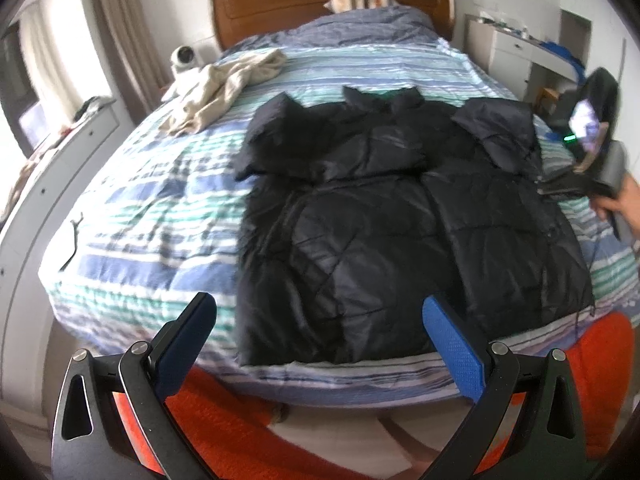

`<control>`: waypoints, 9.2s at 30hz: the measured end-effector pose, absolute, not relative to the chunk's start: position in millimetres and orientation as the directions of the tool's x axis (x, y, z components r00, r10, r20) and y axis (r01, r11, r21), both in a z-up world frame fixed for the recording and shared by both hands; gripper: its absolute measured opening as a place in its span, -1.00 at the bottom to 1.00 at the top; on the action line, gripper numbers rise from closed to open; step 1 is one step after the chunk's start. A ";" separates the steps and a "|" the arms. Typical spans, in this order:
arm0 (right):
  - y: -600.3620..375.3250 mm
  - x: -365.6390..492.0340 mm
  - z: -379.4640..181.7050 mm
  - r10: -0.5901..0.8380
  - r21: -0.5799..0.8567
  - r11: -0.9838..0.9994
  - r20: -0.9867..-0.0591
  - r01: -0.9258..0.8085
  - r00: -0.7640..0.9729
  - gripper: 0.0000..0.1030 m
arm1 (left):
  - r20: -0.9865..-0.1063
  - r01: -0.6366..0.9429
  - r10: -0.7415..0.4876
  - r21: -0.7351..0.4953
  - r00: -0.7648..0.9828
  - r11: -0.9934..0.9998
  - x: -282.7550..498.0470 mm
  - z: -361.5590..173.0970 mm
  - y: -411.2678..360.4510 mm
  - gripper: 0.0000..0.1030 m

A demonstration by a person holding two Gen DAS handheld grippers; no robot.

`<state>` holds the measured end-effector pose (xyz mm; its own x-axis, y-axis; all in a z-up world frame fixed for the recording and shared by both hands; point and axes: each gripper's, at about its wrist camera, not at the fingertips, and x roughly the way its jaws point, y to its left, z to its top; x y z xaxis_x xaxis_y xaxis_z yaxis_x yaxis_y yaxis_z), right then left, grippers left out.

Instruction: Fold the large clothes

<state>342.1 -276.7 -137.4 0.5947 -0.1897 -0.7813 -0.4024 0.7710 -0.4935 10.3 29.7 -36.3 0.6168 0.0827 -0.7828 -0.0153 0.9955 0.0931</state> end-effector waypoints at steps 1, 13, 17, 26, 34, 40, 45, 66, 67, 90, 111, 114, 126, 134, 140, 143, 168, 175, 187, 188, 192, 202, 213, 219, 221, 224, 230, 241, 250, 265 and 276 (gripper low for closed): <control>-286.5 363.6 -157.0 -0.208 -0.472 0.782 -0.814 -0.407 0.543 0.40 | -0.789 -0.032 0.095 0.096 0.607 0.995 9.5 -38.6 33.9 0.99; -384.9 318.8 -49.9 0.097 0.090 0.995 -0.744 -0.045 0.661 -0.74 | -0.834 -0.077 0.131 0.106 0.537 0.991 21.1 -63.1 49.7 0.99; -451.4 269.2 16.9 0.096 0.250 0.965 -0.633 0.085 0.768 -0.79 | -0.825 -0.038 0.098 0.093 0.557 0.995 28.4 -57.4 35.4 0.99; -599.5 182.6 -4.8 -0.095 0.446 0.770 -0.628 0.457 0.772 -0.79 | -0.807 0.048 0.061 0.111 0.588 0.993 26.8 -43.5 2.9 0.99; -662.9 127.3 -134.8 -0.141 0.483 0.550 -0.750 0.681 0.646 -0.19 | -0.809 0.047 0.082 0.135 0.583 0.990 29.1 -42.2 1.1 0.99; -658.2 106.8 -144.2 -0.030 0.697 0.463 -0.605 0.548 0.795 0.20 | -0.826 0.067 0.069 0.128 0.560 0.990 33.9 -50.3 -6.6 0.99; -659.1 111.0 -162.3 0.034 0.830 0.325 -0.490 0.454 0.871 0.21 | -0.811 0.101 0.053 0.137 0.583 0.985 30.7 -45.5 -21.3 0.99; -664.8 104.3 -197.9 -0.024 0.958 0.045 -0.282 0.283 0.959 0.27 | -0.819 0.053 0.068 0.119 0.570 0.991 24.9 -48.7 -6.8 0.99; -663.4 101.4 -198.4 -0.032 0.960 0.038 -0.278 0.279 0.960 0.27 | -0.816 0.051 0.073 0.125 0.573 0.991 24.0 -48.5 -7.0 0.99; -647.9 167.3 -142.3 -0.240 0.564 0.460 -0.665 0.686 0.707 -0.64 | -0.822 0.052 0.098 0.154 0.561 0.987 25.1 -54.5 -6.6 0.99; -542.7 156.7 -68.8 -0.616 -0.185 0.681 -0.667 0.708 0.419 0.16 | -0.811 0.029 0.181 0.236 0.556 0.971 38.0 -66.2 5.8 0.99; -514.3 155.6 -47.9 -0.638 -0.242 0.705 -0.627 0.666 0.447 0.25 | -0.802 0.036 0.180 0.243 0.570 0.969 38.5 -63.7 3.3 0.99; -437.0 168.3 -25.5 -0.628 -0.337 0.763 -0.586 0.551 0.512 0.30 | -0.797 0.040 0.185 0.253 0.575 0.967 38.2 -65.4 6.9 0.99; -409.0 180.4 -24.4 -0.601 -0.359 0.793 -0.588 0.491 0.541 0.30 | -0.801 0.026 0.192 0.250 0.567 0.968 40.7 -69.5 12.2 0.99; -396.9 184.5 -24.8 -0.578 -0.359 0.812 -0.597 0.459 0.556 0.30 | -0.805 0.032 0.198 0.260 0.560 0.965 45.1 -73.7 13.5 0.99; -390.5 181.5 -24.9 -0.548 -0.334 0.833 -0.611 0.441 0.571 0.30 | -0.819 0.059 0.148 0.216 0.555 0.975 58.5 -68.4 20.2 0.99; -277.6 164.0 13.9 -0.411 -0.340 0.908 -0.620 0.244 0.668 0.30 | -0.883 0.345 0.122 0.299 0.453 0.890 314.0 -161.4 -108.1 0.99; -282.0 167.3 17.5 -0.423 -0.350 0.903 -0.625 0.249 0.656 0.30 | -0.889 0.339 0.106 0.278 0.446 0.899 318.9 -170.9 -108.1 0.99; -283.2 167.6 18.8 -0.421 -0.343 0.905 -0.633 0.251 0.650 0.30 | -0.897 0.335 0.075 0.239 0.437 0.911 321.6 -181.1 -103.4 0.99; -283.7 167.1 19.4 -0.420 -0.342 0.905 -0.633 0.252 0.650 0.30 | -0.896 0.336 0.074 0.239 0.437 0.911 320.9 -181.2 -103.5 0.98; -284.1 166.2 21.1 -0.414 -0.334 0.908 -0.636 0.252 0.652 0.30 | -0.900 0.352 0.050 0.220 0.433 0.910 319.8 -181.1 -104.5 0.78; -283.1 163.9 25.8 -0.400 -0.320 0.915 -0.636 0.246 0.660 0.30 | -0.882 0.417 0.092 0.308 0.463 0.855 305.0 -180.1 -126.9 -0.42; -283.8 160.1 31.7 -0.404 -0.325 0.913 -0.626 0.247 0.667 0.30 | -0.871 0.420 0.109 0.337 0.479 0.843 301.9 -181.7 -131.4 -0.57; -281.0 158.5 35.6 -0.405 -0.329 0.911 -0.616 0.247 0.676 0.30 | -0.868 0.420 0.110 0.341 0.484 0.841 302.1 -182.2 -131.6 -0.57; -280.5 158.4 36.5 -0.405 -0.330 0.911 -0.613 0.246 0.678 0.30 | -0.868 0.419 0.109 0.340 0.485 0.842 302.3 -182.5 -131.5 -0.57; -279.7 158.5 37.9 -0.401 -0.326 0.913 -0.612 0.244 0.682 0.30 | -0.868 0.420 0.108 0.340 0.485 0.842 302.1 -182.5 -131.4 -0.58; -280.4 157.3 35.5 -0.390 -0.318 0.918 -0.624 0.236 0.677 0.30 | -0.864 0.387 0.081 0.304 0.496 0.871 303.3 -170.2 -121.1 -0.87; -279.2 158.9 20.8 -0.359 -0.292 0.932 -0.660 0.214 0.660 0.30 | -0.711 0.082 0.047 0.147 0.702 0.986 244.8 -17.1 63.8 -0.90; -242.7 167.8 14.8 -0.273 -0.255 0.958 -0.683 0.129 0.677 0.30 | -0.700 -0.433 0.352 0.068 0.621 0.899 192.2 0.9 299.5 -0.90; -216.7 157.7 -11.6 -0.188 -0.204 0.978 -0.756 0.048 0.626 0.30 | -0.878 -0.659 0.342 0.041 0.335 0.751 188.9 -159.0 376.9 0.26; -291.5 149.5 -67.1 -0.028 0.059 0.987 -0.850 0.147 0.526 0.51 | -0.857 -0.406 0.102 -0.131 0.505 0.904 111.2 -110.5 311.1 0.75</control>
<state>149.5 -291.5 -67.1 0.5256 -0.0278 -0.8503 0.1472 0.9874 0.0587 111.2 311.1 -110.5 0.5054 0.1024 -0.8568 -0.4061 0.9043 -0.1315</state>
